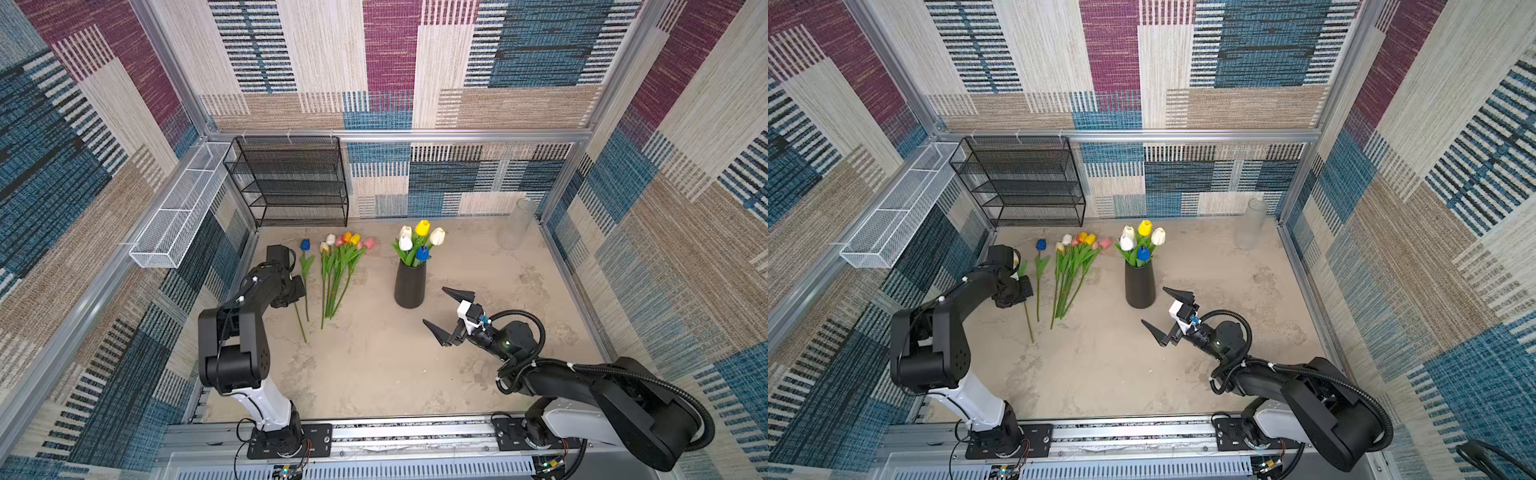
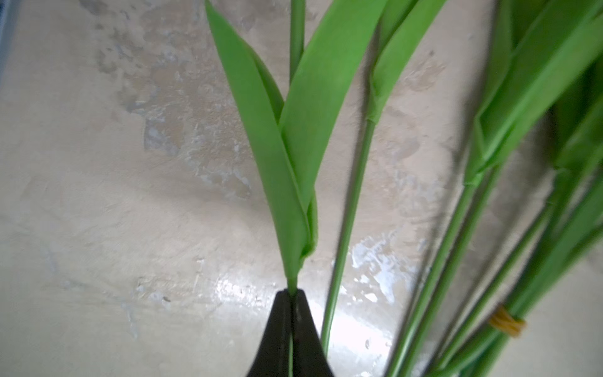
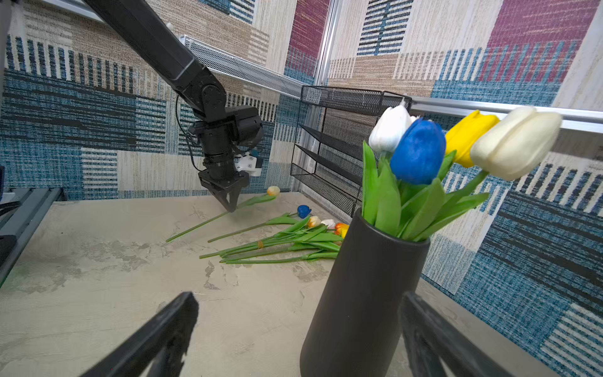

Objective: Arrange the flowers into the vase
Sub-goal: 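Lift the cream tulip with the left gripper toward the vase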

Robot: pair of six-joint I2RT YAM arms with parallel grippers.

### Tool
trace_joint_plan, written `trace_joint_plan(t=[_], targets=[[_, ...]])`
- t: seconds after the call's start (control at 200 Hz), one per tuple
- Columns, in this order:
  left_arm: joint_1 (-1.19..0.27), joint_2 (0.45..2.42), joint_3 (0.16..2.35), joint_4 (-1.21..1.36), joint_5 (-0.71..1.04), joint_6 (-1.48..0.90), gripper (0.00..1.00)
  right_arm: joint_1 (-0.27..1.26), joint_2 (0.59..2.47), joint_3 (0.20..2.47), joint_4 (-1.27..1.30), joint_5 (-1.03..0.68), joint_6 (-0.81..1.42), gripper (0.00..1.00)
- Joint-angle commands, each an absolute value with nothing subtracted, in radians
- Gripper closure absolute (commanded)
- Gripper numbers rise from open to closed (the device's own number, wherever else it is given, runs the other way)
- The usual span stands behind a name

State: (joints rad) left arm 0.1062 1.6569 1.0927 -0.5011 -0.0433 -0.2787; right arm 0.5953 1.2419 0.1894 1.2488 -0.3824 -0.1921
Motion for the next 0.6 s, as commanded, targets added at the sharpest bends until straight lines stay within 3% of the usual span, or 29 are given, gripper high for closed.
trace_joint_plan(t=[0.0, 0.341, 0.596], targets=[[0.082, 1.508, 1.005, -0.398, -0.001, -0.336, 1.0, 0.597, 1.232, 0.186, 1.267, -0.377, -0.18, 0.0], [-0.064, 0.939, 0.785, -0.231, -0.05, -0.336, 1.0, 0.597, 1.252, 0.192, 1.287, -0.383, -0.171, 0.0], [-0.207, 0.796, 0.807, -0.055, 0.02, -0.215, 1.0, 0.597, 1.206, 0.185, 1.27, -0.369, -0.177, 0.0]])
